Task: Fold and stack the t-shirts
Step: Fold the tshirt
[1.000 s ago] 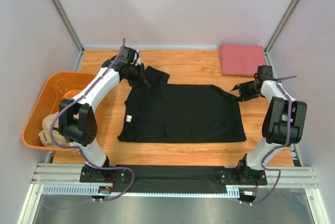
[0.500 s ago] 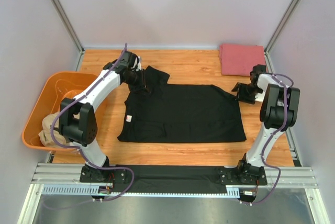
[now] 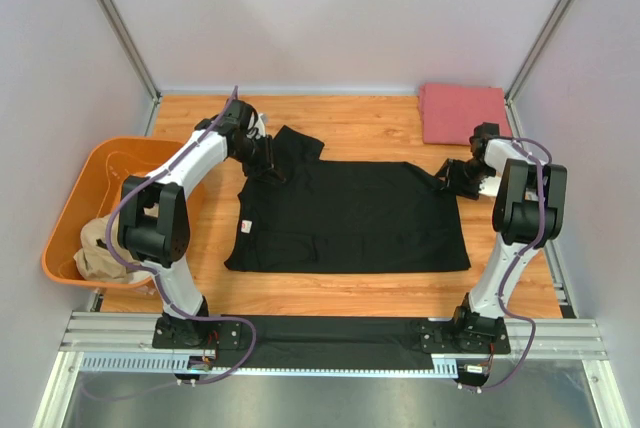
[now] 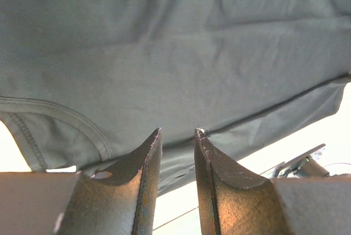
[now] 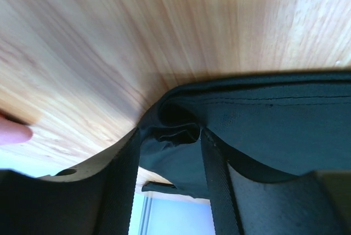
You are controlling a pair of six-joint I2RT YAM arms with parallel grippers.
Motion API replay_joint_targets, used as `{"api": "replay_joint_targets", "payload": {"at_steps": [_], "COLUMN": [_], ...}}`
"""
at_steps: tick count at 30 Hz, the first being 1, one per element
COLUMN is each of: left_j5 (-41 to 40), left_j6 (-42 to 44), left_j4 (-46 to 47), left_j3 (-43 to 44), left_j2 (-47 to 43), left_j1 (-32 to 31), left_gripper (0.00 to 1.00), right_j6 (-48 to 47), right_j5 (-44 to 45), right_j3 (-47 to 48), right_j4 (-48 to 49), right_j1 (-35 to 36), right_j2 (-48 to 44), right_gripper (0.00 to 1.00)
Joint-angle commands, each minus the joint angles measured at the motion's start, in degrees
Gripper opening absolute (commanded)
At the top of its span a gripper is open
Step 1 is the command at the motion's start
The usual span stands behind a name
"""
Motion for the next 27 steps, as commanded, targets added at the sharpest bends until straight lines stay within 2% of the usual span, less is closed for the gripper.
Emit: {"api": "replay_joint_targets", "payload": {"at_steps": [1,8,12,17,22,27], "left_j5": [2.85,4.26,5.05,4.88,5.05,5.4], "left_j6": [1.37,1.1,0.66,0.66,0.57,0.4], "left_j4": [-0.96,-0.96,-0.26,0.09,0.44,0.62], "left_j3": [2.7,1.91,1.04,0.68,-0.2,-0.37], "left_j2": [-0.28,-0.72,-0.72,-1.16,-1.77,-1.86], "left_j1": [1.75,4.92,5.1,5.1,5.19,5.19], "left_gripper": [0.37,0.37,0.36,0.36,0.36,0.36], "right_j6": [3.91,4.62,3.74,1.98,1.62,1.28], "right_j5": [-1.26,-1.35,-1.09,-1.43,-2.23,-2.67], "right_j3": [1.13,1.56,1.91,1.39,0.25,0.15], "right_j4": [-0.3,-0.38,-1.52,-2.31,-0.91,-0.03], "right_j1": [1.25,1.87,1.96,1.96,1.87,1.87], "right_j2": [1.42,1.78,0.9,-0.33,-1.21,-1.74], "right_gripper": [0.49,0.36,0.24,0.23,0.34,0.35]}}
